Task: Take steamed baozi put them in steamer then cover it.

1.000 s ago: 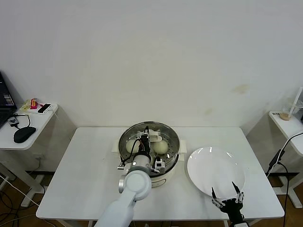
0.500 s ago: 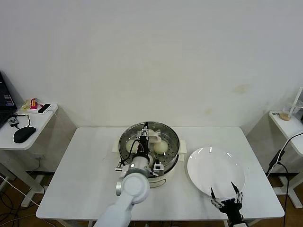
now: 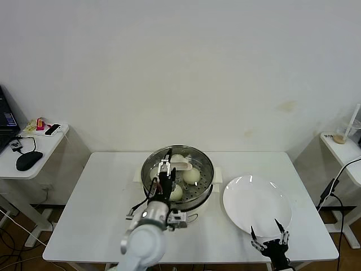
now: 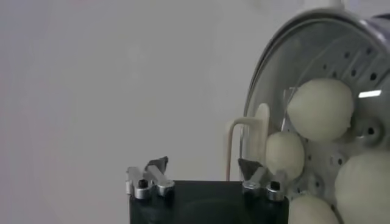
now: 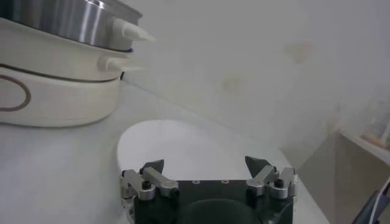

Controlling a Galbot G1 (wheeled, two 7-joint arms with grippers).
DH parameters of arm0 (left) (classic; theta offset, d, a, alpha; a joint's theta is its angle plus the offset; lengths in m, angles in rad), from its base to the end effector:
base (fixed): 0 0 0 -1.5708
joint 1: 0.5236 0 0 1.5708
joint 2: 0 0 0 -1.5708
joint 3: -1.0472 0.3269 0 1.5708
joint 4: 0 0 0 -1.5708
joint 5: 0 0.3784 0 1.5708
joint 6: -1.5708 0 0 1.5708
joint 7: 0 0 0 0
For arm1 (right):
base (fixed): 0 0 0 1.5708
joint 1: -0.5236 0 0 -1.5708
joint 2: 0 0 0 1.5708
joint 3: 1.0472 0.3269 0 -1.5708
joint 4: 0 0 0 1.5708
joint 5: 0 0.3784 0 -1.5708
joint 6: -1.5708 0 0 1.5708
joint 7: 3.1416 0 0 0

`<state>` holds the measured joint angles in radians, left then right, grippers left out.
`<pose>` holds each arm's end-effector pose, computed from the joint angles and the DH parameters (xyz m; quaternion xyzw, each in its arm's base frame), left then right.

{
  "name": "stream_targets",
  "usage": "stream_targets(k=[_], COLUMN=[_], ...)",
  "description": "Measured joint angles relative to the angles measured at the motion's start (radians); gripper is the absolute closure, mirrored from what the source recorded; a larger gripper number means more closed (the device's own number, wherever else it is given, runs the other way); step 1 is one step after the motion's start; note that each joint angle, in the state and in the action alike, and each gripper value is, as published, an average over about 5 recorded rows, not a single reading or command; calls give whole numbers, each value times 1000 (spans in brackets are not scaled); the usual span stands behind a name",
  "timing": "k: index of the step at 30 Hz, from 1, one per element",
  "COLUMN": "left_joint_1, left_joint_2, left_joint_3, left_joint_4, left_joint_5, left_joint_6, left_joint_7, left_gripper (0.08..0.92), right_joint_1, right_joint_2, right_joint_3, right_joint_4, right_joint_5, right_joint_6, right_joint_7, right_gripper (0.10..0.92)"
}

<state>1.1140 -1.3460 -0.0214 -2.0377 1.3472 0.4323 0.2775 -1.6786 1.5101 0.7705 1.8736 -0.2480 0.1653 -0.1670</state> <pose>0.2829 -0.1237 -0.2082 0.0760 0.7601 0.6437 0.0454 0.1597 -0.1011 -0.3749 0.0223 -0.9737 0.2002 0.1064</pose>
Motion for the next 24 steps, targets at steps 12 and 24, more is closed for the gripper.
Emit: stream_targets(k=[12, 24], left_joint_1=[263, 503], left_joint_2=[102, 85], left_joint_3=[-253, -458], left_joint_4=[-147, -142], left_joint_5=[-588, -1236], left_joint_6=[-115, -344], left_joint_7=[-286, -432], left_gripper=[177, 177], right_joint_1=[-3, -66], right_joint_2=[-23, -111], right_joint_3=[-6, -45], right_joint_4=[7, 56], right_joint_5=[53, 172], right_joint_6=[24, 17], right_joint_7=[6, 17], right_gripper=[203, 203])
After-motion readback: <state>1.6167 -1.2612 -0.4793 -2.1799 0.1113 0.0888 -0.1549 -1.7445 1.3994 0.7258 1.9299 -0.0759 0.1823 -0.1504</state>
